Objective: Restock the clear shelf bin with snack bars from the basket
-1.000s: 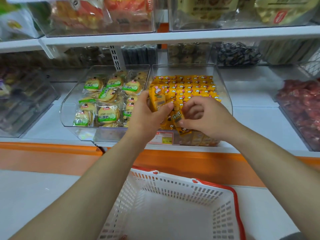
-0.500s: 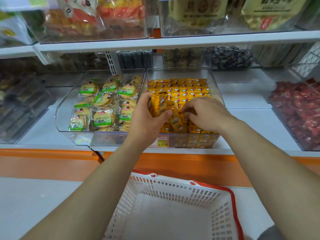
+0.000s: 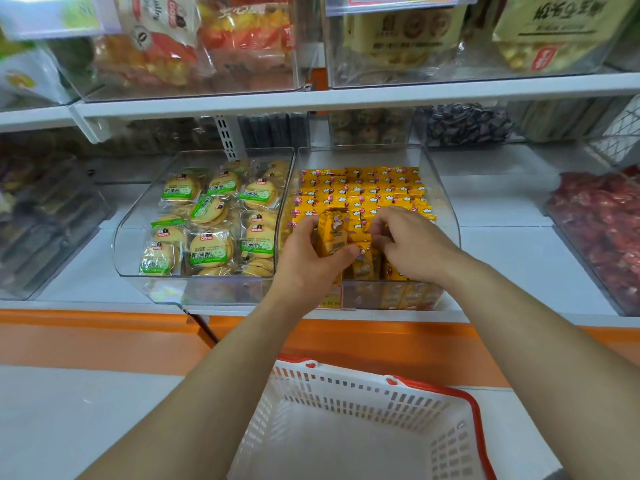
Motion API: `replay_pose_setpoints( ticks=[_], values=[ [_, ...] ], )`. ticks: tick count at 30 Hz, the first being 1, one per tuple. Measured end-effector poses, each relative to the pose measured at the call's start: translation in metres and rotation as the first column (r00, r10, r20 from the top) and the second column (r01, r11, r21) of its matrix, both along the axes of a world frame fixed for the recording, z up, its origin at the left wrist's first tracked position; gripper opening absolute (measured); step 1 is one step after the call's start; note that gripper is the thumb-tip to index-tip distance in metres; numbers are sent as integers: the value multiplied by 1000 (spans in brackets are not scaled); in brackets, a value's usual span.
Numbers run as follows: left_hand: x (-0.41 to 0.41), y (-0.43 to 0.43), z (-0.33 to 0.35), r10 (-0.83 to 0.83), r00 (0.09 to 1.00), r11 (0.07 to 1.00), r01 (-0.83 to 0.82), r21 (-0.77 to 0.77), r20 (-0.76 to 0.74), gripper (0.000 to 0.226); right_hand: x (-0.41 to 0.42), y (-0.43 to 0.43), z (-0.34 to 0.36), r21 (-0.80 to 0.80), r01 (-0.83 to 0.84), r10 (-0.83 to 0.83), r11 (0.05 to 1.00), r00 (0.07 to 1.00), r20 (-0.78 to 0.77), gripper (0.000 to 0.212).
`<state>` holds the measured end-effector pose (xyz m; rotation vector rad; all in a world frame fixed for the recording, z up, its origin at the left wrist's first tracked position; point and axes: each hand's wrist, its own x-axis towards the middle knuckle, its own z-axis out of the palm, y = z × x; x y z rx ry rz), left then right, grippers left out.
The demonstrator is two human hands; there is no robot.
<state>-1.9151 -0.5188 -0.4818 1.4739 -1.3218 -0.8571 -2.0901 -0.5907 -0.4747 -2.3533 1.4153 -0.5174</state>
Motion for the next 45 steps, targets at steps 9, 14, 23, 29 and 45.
replay_pose_setpoints(
  ticks=[9, 14, 23, 29, 45],
  values=[
    [-10, -1, -10, -2, 970, 999, -6, 32, 245, 45, -13, 4, 15, 102, -19, -15, 995, 947, 321, 11],
    [-8, -1, -5, 22, 978, 999, -29, 31, 207, 43, -15, 7, 15, 225, -90, 28, 970, 964, 265, 21],
    [31, 14, 4, 111, 987, 993, -115, 29, 120, 17, -14, 19, 25, -134, -43, 8, 990, 967, -253, 47],
    [29, 24, 4, 85, 983, 994, -94, 50, 164, 24, -4, 24, 23, -147, -27, -23, 989, 944, -330, 47],
    [22, 22, 9, 59, 995, 993, -66, 96, 75, 35, -4, 23, 19, -111, -71, 37, 991, 959, -280, 27]
  ],
)
